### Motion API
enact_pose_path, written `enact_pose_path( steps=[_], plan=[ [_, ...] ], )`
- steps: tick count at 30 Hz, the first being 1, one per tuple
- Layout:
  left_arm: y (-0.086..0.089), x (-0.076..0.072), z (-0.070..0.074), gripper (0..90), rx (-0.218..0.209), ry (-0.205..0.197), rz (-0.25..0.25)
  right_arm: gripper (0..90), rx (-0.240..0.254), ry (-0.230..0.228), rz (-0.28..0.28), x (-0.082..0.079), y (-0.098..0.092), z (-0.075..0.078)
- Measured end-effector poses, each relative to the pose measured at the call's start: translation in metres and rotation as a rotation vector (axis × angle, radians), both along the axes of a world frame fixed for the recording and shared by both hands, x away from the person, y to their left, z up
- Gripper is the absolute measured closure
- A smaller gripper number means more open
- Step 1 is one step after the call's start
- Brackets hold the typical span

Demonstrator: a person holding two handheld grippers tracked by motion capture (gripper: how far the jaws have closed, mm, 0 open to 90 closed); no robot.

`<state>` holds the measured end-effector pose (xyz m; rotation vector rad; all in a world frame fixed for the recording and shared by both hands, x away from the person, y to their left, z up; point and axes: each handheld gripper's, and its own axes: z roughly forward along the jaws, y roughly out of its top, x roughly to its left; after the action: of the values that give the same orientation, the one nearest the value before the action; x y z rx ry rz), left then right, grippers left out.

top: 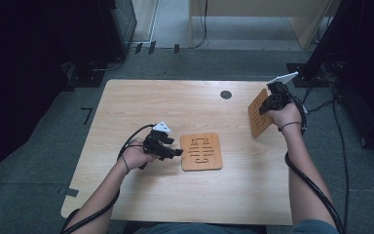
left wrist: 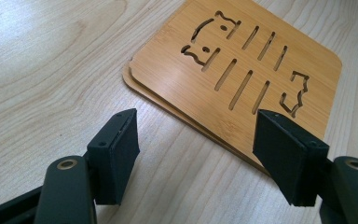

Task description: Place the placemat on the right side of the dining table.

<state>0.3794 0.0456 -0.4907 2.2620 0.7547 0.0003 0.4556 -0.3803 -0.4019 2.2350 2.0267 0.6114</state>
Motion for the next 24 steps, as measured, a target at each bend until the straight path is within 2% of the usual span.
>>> enact_pose_path(
  steps=[3,9,17,24],
  plan=[
    [0.000,0.000,0.000,30.2,0.001,-0.001,0.000,87.3,0.011,-0.014,-0.015,0.003,-0.002,0.000],
    [0.001,-0.001,-0.001,30.2,0.009,-0.005,0.002,86.4,0.005,0.000,-0.023,0.009,-0.005,-0.002],
    [0.001,-0.002,-0.001,30.1,0.012,-0.007,-0.001,85.3,-0.015,0.010,-0.013,0.008,-0.007,-0.001],
    [0.000,-0.002,-0.001,30.1,0.015,-0.005,-0.004,83.1,-0.019,-0.002,-0.015,0.005,-0.014,0.010]
  ],
)
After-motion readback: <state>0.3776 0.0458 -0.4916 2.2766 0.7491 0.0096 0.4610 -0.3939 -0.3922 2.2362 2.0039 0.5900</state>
